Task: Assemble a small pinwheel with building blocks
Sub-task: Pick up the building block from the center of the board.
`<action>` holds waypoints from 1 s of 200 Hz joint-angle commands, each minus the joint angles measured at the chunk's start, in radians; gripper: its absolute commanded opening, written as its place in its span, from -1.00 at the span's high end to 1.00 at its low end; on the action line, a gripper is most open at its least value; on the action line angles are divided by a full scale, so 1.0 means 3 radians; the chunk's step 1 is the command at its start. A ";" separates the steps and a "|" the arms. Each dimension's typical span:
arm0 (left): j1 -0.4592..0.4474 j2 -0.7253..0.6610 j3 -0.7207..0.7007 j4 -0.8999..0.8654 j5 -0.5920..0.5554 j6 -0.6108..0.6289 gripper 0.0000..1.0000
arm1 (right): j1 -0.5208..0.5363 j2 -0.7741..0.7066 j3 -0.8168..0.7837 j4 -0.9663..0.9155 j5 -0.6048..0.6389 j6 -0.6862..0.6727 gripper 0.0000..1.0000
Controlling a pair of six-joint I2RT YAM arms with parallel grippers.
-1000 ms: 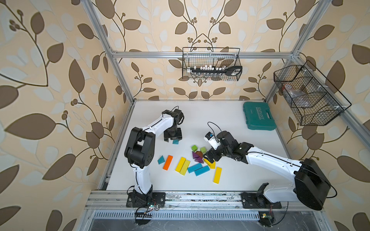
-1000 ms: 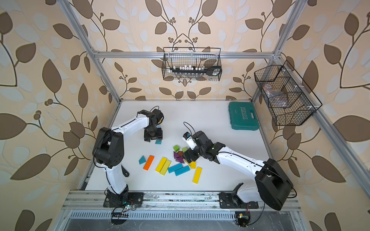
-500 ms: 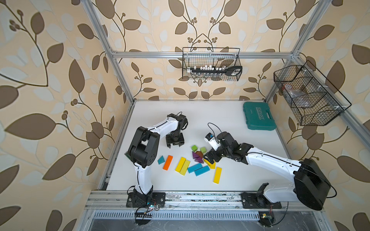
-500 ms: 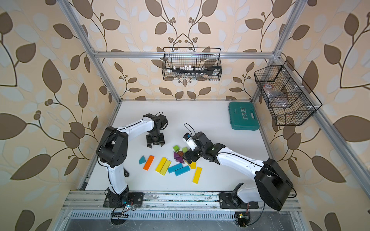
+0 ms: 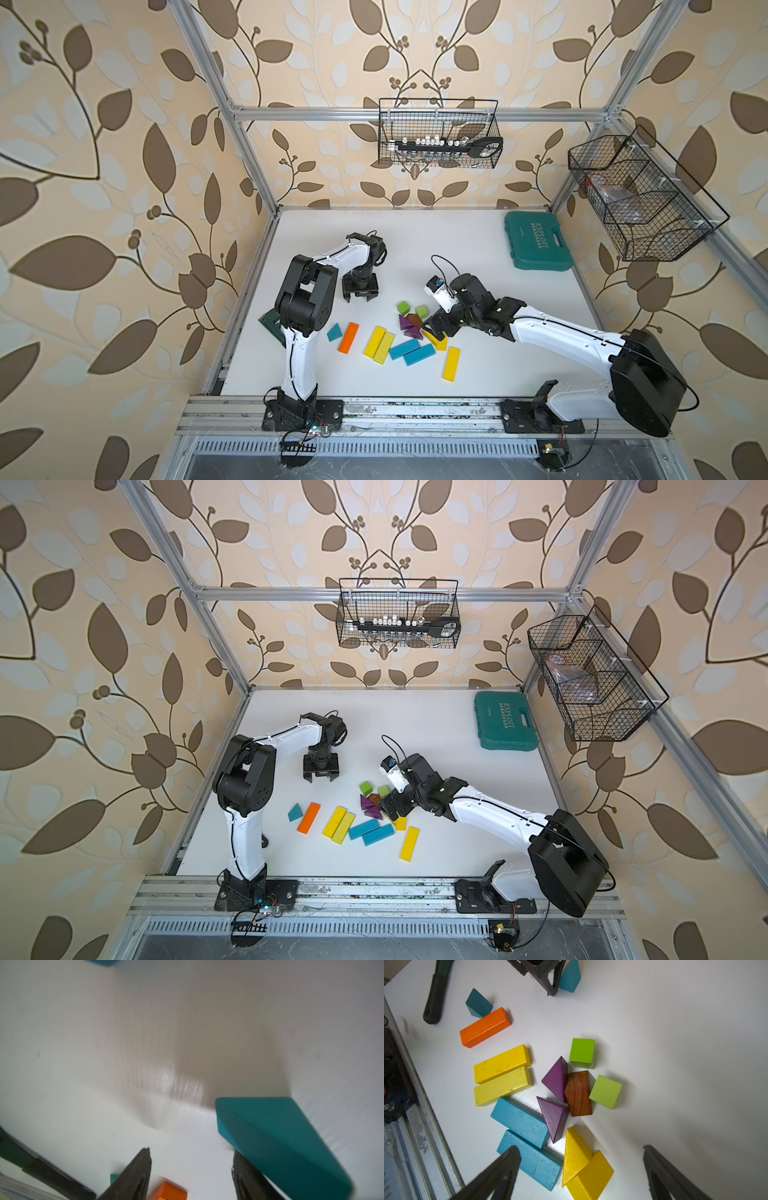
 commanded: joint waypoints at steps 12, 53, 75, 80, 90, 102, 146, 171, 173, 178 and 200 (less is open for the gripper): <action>0.0001 0.0122 0.0355 -0.0047 -0.0030 0.0259 -0.34 | 0.0013 0.0025 -0.0028 0.0007 0.0023 0.0010 -0.87; -0.0012 0.0289 0.0655 -0.0093 0.0104 0.0421 -0.41 | 0.0013 0.0035 -0.0034 0.0005 0.0026 0.0004 -0.87; -0.0017 0.0338 0.0764 -0.0073 0.0159 0.0499 -0.46 | 0.0013 0.0044 -0.0045 0.0024 0.0015 0.0004 -0.85; -0.0017 0.0364 0.0805 -0.0081 0.0169 0.0516 -0.46 | 0.0015 0.0050 -0.0044 0.0025 0.0013 0.0004 -0.84; -0.0019 0.0415 0.0878 -0.0102 0.0177 0.0537 -0.46 | 0.0013 0.0064 -0.0040 0.0026 0.0003 0.0004 -0.83; -0.0022 0.0473 0.0963 -0.0109 0.0213 0.0570 -0.41 | 0.0013 0.0072 -0.0037 0.0026 -0.0003 0.0008 -0.81; -0.0023 0.0684 0.1233 -0.0158 0.0239 0.0661 -0.17 | 0.0013 0.0032 -0.0058 0.0021 -0.0008 0.0010 -0.77; -0.0019 0.0709 0.1242 -0.0151 0.0203 0.0685 -0.21 | 0.0013 0.0006 -0.0084 0.0021 0.0008 0.0024 -0.77; -0.0019 0.0709 0.1242 -0.0145 0.0201 0.0687 -0.21 | 0.0013 0.0005 -0.0086 0.0021 0.0008 0.0025 -0.77; -0.0020 0.0714 0.1242 -0.0141 0.0205 0.0698 -0.22 | 0.0013 0.0004 -0.0087 0.0026 0.0009 0.0025 -0.77; -0.0021 0.0754 0.1277 -0.0145 0.0228 0.0804 -0.24 | 0.0009 0.0013 -0.0081 0.0021 -0.0002 0.0033 -0.77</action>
